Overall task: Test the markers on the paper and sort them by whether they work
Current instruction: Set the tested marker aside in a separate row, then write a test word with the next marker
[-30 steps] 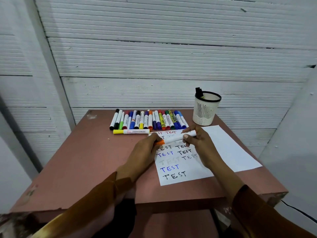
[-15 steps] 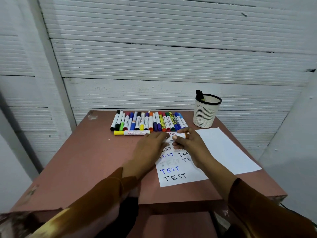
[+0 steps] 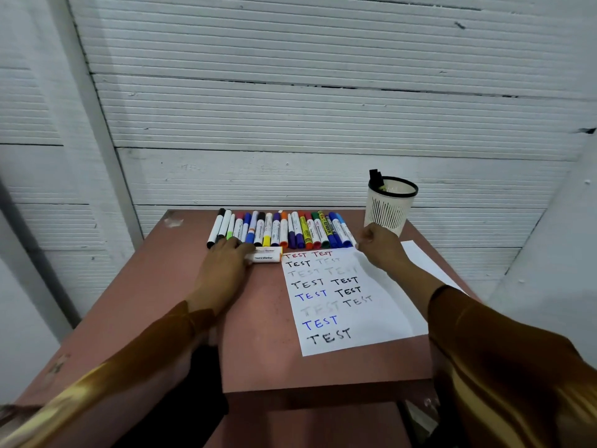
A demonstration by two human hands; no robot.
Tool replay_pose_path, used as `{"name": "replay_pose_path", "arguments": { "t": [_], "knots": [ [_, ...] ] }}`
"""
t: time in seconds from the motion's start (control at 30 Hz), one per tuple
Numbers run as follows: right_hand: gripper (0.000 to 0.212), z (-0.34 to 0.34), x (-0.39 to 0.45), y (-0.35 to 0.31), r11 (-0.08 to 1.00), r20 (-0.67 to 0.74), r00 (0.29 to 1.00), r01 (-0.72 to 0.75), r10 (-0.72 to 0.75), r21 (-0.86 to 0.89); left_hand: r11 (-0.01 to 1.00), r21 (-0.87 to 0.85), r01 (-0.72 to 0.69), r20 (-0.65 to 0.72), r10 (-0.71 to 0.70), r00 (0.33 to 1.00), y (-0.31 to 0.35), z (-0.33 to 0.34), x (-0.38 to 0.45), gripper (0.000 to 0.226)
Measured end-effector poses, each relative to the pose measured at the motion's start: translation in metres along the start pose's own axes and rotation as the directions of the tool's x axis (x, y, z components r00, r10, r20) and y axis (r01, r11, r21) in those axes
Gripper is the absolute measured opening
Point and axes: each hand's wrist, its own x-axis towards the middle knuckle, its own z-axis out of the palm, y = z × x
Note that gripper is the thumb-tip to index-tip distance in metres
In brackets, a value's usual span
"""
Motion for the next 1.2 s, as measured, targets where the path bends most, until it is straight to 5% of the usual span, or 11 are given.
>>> {"name": "replay_pose_path", "arguments": {
  "t": [0.2, 0.5, 0.7, 0.9, 1.07, 1.2],
  "knots": [
    [0.027, 0.014, 0.013, 0.007, 0.987, 0.068, 0.997, 0.047, -0.037, -0.156, 0.998, 0.043, -0.049, -0.074, 0.053, 0.996, 0.002, 0.001, -0.004, 0.009],
    [0.031, 0.023, 0.019, 0.015, 0.937, 0.059, 0.998, 0.017, 0.004, -0.350, 0.994, 0.051, -0.101, -0.079, 0.105, 0.991, 0.002, -0.002, -0.007, 0.009],
    [0.007, 0.016, 0.015, 0.012, 0.999, -0.274, 0.961, -0.036, 0.044, 0.034, 0.994, 0.057, -0.091, -0.065, 0.094, 0.993, 0.002, -0.001, -0.006, 0.009],
    [0.011, -0.002, 0.009, 0.012, 0.923, -0.445, 0.871, -0.024, 0.207, 0.383, 0.988, -0.011, -0.153, -0.068, 0.152, 0.986, 0.005, -0.005, -0.008, 0.010],
    [0.014, -0.009, -0.012, 0.003, 0.799, -0.266, 0.956, 0.063, 0.124, 0.599, 0.973, -0.149, -0.178, -0.218, 0.144, 0.965, 0.037, -0.012, -0.010, 0.039],
    [0.011, -0.013, -0.035, -0.015, 0.721, 0.001, 0.999, 0.026, -0.037, 0.693, 0.960, 0.028, -0.278, -0.213, 0.278, 0.937, 0.071, -0.004, -0.004, 0.052]
  ]
}}
